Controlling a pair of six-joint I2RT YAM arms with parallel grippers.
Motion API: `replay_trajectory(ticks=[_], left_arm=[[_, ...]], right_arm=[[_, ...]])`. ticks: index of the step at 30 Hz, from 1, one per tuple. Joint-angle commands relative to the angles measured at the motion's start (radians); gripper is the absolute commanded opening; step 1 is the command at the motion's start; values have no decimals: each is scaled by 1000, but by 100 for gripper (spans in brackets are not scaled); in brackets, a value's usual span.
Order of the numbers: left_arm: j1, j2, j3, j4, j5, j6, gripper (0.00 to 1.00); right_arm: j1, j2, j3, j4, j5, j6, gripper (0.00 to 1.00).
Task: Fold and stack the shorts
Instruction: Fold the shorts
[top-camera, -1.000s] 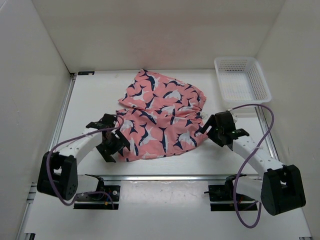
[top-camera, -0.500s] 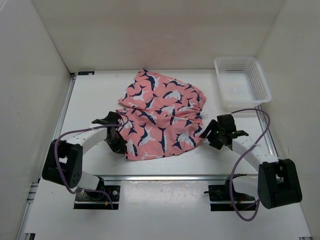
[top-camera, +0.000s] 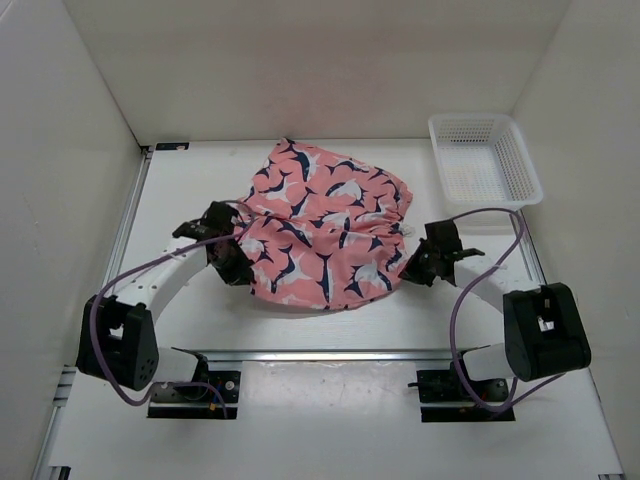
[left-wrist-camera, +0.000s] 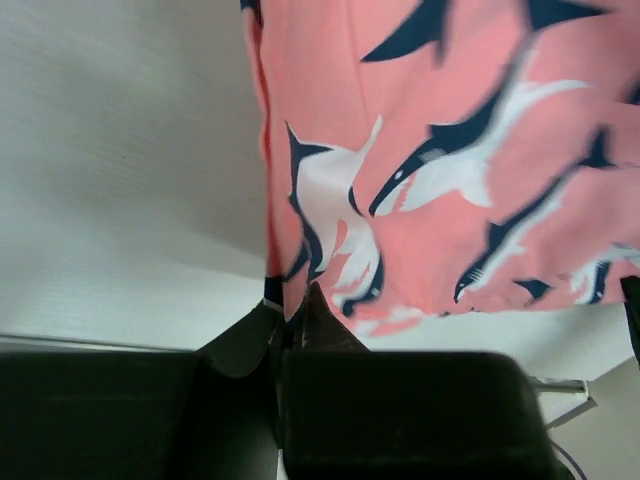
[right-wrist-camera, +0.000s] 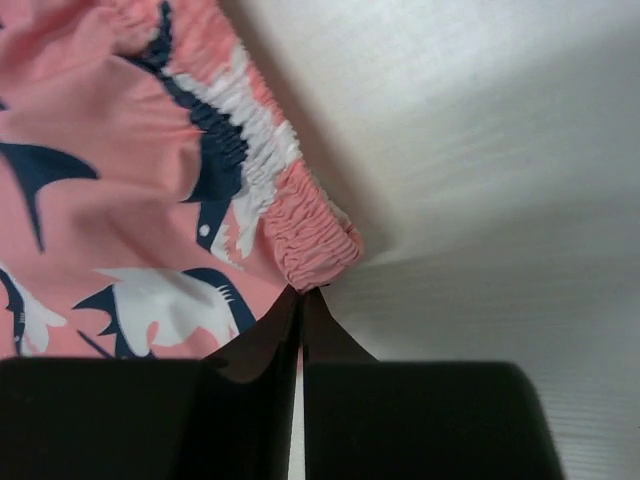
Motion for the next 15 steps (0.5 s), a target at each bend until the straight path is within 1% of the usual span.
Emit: replay_trajectory(ticks=[1, 2, 3, 4, 5, 6, 7, 8, 9, 10, 11, 12, 13, 14, 15], left_arm=[[-3, -74, 188, -100, -75, 40, 10], [-3, -86, 310, -179, -95, 57, 10], [-3, -96, 372, -210, -124, 57, 10], [-3, -105, 430, -235, -138, 66, 10], [-3, -128, 544, -255, -152, 66, 10], [-3, -137, 600, -284, -167, 77, 10], [-3, -137, 657, -296, -189, 77, 10], [6, -148, 778, -316, -200, 77, 10], [6, -148, 839, -335, -210, 77, 10], [6, -148, 899, -362, -233, 86, 10], [6, -148, 959, -378, -243, 86, 10], [6, -159, 1072, -388, -253, 95, 10], [6, -177, 1123, -389, -264, 105, 10], [6, -189, 1168, -398, -273, 117, 10], [6, -217, 1246, -387, -273, 129, 10]], right_arm=[[3, -40, 167, -38, 62, -69, 0], [3, -59, 212, -101, 77, -94, 0], [3, -97, 302, -130, 77, -144, 0], [3, -117, 347, -161, 88, -166, 0], [3, -140, 390, -218, 88, -186, 0], [3, -180, 473, -245, 88, -220, 0], [3, -198, 515, -272, 88, -235, 0], [3, -215, 557, -322, 56, -250, 0], [12, -244, 600, -351, 38, -266, 0], [12, -260, 688, -376, 13, -292, 0], [12, -275, 729, -397, -10, -301, 0], [21, -312, 765, -431, -25, -301, 0], [21, -332, 830, -442, -45, -324, 0], [21, -367, 861, -454, -71, -324, 0], [21, -384, 890, -479, -81, -336, 0]])
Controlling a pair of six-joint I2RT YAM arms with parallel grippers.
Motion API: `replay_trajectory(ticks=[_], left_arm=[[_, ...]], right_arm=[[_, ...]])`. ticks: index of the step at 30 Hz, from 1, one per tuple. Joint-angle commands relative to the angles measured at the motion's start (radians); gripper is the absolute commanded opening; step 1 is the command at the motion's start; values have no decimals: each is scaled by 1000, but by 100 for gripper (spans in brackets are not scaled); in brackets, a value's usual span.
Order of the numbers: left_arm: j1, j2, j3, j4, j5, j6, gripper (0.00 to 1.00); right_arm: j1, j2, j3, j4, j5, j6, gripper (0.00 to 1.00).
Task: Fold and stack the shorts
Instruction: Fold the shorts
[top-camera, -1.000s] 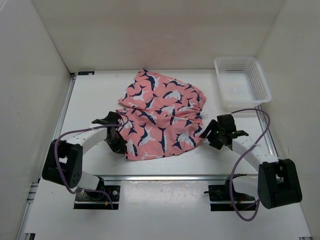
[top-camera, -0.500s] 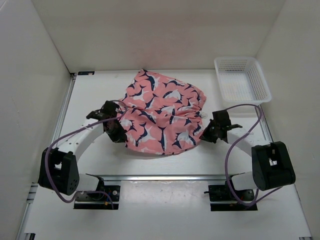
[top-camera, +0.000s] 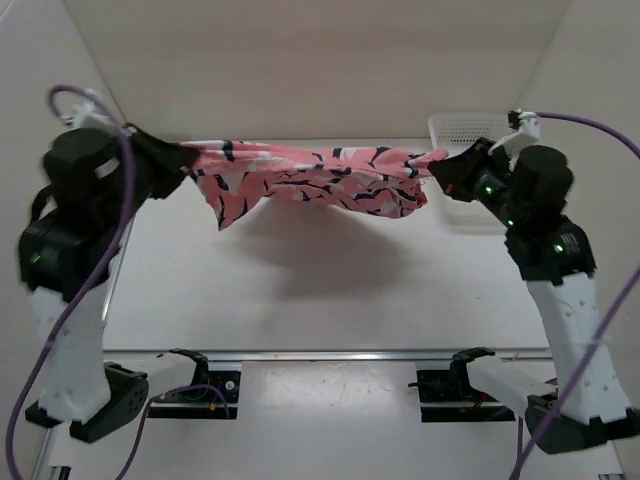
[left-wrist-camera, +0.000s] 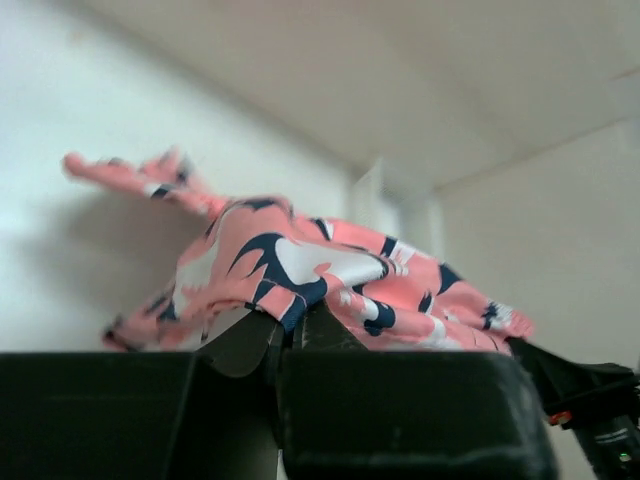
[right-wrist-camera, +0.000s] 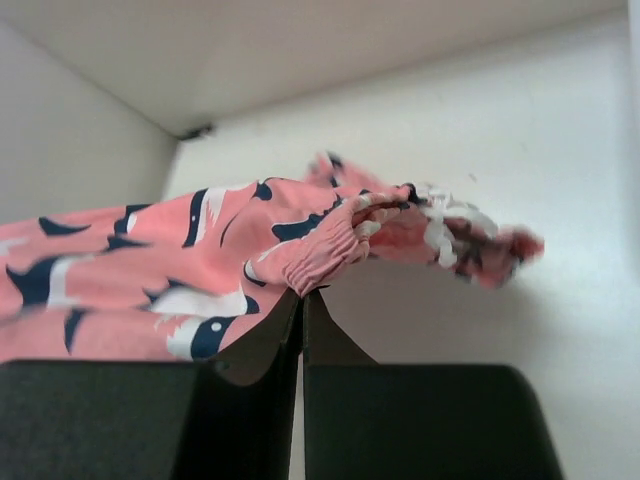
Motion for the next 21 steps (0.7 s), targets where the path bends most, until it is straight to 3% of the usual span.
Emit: replay_trajectory(ticks=[1, 3, 8, 15, 21], left_arm=[[5, -86, 179, -77, -65, 70, 10], [5, -86, 314, -77, -48, 95, 10], [5, -107, 474, -91, -60, 134, 10], [5, -133, 528, -66, -73, 161, 10], [5, -58, 396, 47, -113, 152, 10]], right_arm=[[7, -82, 144, -133, -86, -85, 0], [16, -123, 190, -146, -155, -96, 0], [16, -202, 327, -196, -187, -86, 0], [53, -245, 370, -277, -103, -50, 0], [53, -208, 252, -314, 53, -74, 0]])
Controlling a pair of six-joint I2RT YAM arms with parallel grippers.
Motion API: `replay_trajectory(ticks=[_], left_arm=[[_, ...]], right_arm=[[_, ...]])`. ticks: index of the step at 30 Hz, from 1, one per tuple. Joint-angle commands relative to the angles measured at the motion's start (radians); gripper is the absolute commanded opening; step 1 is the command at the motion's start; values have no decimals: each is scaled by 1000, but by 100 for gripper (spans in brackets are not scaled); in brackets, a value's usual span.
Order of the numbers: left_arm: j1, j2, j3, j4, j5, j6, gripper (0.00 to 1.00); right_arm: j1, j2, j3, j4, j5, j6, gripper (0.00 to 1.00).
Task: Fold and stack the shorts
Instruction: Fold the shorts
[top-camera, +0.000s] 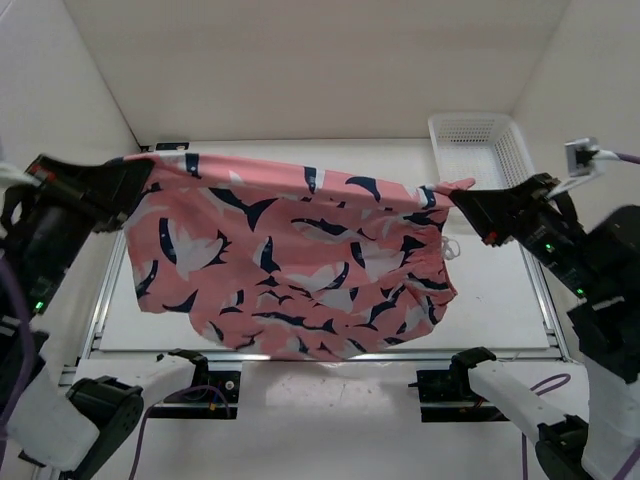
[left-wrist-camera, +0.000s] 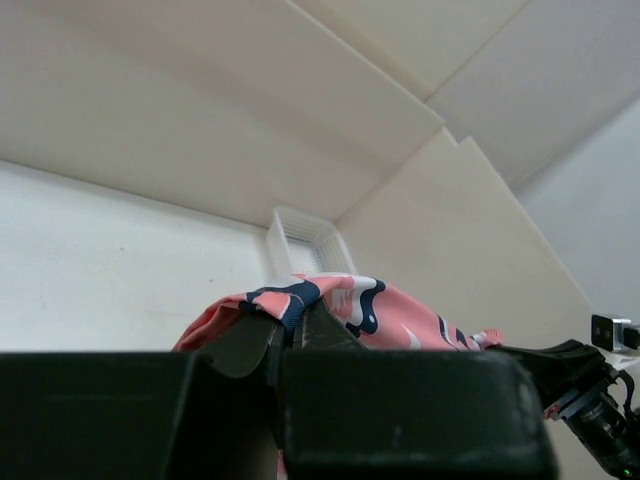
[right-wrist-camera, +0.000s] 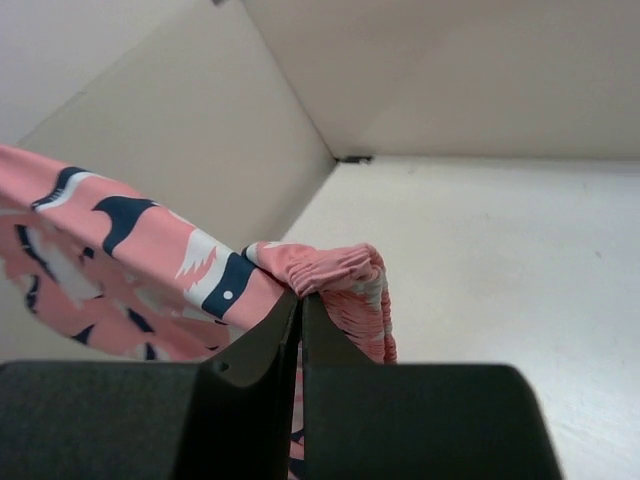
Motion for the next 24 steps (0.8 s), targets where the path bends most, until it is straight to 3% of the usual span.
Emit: replay_trajectory(ticks=[1, 4, 10, 15, 19, 24], left_arm=[[13, 103, -29, 118, -231, 49, 10], [13, 261, -9, 118, -231, 88, 10], [114, 538, -155, 239, -100, 116, 10], [162, 848, -28, 230, -20, 134, 10], [182, 1015, 52, 230, 8, 135, 10], [203, 1144, 139, 230, 69, 135, 10]], right_arm=[[-13, 73, -54, -95, 261, -72, 0], [-13, 162, -112, -62, 330, -114, 0], [-39, 404, -218, 87, 462, -173, 0], [-86, 668, -228, 226, 395, -164, 0], [-132, 894, -145, 224, 336, -153, 0], [-165, 1142, 97, 167, 254, -132, 0]])
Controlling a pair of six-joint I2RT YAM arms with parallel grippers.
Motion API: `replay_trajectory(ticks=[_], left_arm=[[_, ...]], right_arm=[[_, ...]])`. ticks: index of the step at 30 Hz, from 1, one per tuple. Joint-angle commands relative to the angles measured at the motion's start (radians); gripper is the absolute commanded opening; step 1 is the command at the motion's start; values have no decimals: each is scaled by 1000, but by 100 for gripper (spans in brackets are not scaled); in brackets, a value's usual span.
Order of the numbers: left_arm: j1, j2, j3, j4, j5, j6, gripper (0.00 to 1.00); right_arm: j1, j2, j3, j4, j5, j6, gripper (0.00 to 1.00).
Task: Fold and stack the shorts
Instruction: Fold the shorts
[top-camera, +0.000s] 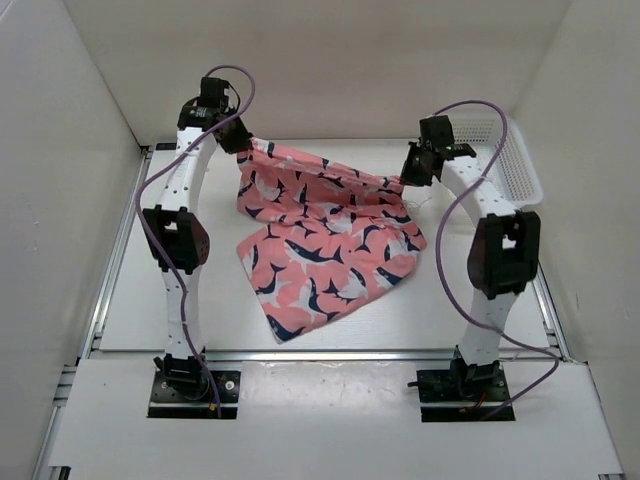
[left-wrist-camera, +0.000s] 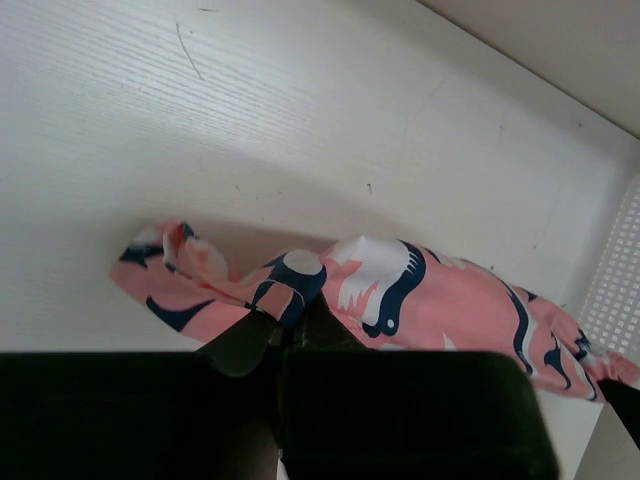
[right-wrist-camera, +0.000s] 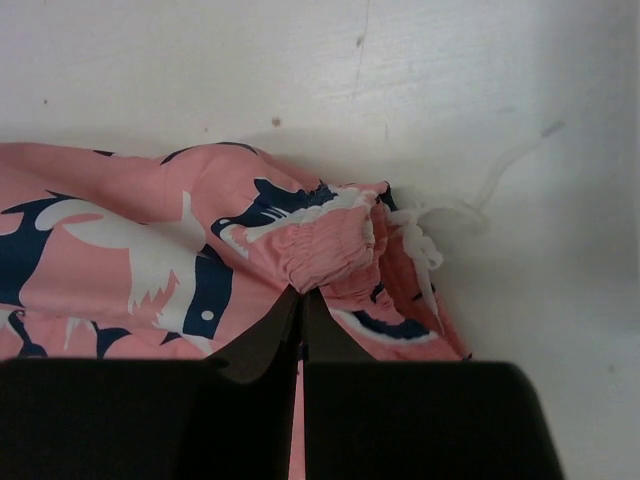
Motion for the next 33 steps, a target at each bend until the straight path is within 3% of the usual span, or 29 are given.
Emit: replay_trajectory(ticks=[1, 4, 7, 8, 12, 21, 27, 33], left_arm=[[36, -49, 112, 34, 13, 21, 10], [45, -61, 110, 43, 14, 44, 10], [45, -163, -9, 43, 24, 57, 10], [33, -243, -113, 43, 33, 57, 10], [-55, -455, -392, 43, -23, 67, 10], [-259, -866, -941, 70, -97, -90, 10], [-386, -1033, -1260, 113, -117, -212, 10], [-461, -1119, -1421, 145, -137, -299, 10]], right_arm=[[-29, 62, 149, -21, -35, -15, 0], [-29, 102, 226, -52, -53, -15, 0], [-29, 79, 202, -61, -76, -15, 0], [-29, 43, 182, -61, -76, -15, 0], [-29, -81, 15, -52, -86, -5, 0], [-29, -393, -344, -41, -41, -13, 0], [-38, -566, -591, -50, -18, 30, 0], [-111, -626, -769, -50, 37, 74, 0]])
